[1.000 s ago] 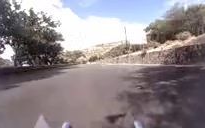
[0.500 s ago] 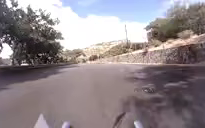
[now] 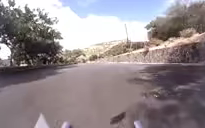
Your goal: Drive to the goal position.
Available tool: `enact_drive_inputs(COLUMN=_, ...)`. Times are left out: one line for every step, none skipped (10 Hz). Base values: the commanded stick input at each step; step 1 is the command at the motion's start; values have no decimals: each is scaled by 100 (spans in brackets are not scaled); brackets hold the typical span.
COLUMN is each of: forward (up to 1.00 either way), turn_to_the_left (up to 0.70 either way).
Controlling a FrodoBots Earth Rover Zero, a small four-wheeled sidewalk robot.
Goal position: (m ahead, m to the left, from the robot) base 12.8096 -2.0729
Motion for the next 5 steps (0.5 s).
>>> enact_drive_inputs(forward=70, turn_to_the_left=0)
enact_drive_inputs(forward=70, turn_to_the_left=0)
enact_drive_inputs(forward=70, turn_to_the_left=0)
enact_drive_inputs(forward=70, turn_to_the_left=0)
enact_drive_inputs(forward=70, turn_to_the_left=0)
